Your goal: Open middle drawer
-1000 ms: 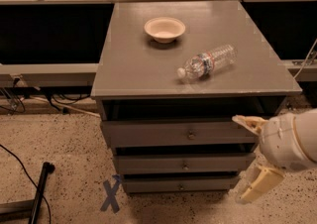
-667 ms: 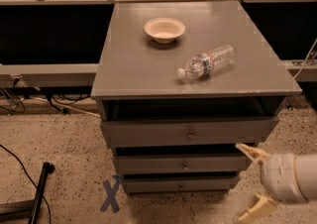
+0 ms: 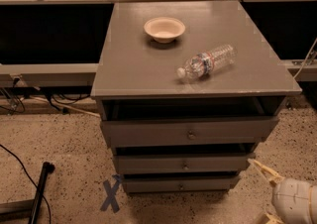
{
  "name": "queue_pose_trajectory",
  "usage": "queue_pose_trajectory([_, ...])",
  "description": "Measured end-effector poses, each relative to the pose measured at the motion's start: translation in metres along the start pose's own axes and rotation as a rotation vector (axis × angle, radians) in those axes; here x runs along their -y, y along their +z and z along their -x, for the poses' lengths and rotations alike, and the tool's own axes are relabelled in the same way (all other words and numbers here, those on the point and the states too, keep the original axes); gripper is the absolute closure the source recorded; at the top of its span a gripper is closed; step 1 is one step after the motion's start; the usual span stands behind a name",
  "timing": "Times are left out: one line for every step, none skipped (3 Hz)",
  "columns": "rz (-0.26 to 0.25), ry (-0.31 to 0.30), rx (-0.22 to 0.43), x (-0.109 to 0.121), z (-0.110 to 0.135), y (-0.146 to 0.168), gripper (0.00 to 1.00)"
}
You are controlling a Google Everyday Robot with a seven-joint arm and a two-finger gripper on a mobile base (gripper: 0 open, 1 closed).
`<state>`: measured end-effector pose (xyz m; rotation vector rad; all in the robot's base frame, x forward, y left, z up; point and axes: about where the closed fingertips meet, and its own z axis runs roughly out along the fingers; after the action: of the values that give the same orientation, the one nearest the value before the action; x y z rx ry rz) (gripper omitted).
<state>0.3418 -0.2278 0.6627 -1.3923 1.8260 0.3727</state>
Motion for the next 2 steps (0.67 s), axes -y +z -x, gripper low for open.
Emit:
queue_pose_trajectory([0.065, -0.013, -0.036, -0.005, -0.001, 0.025, 0.00])
queue_pose_trajectory([0.109, -0.115, -0.058, 0.010, -0.029, 0.088, 0.00])
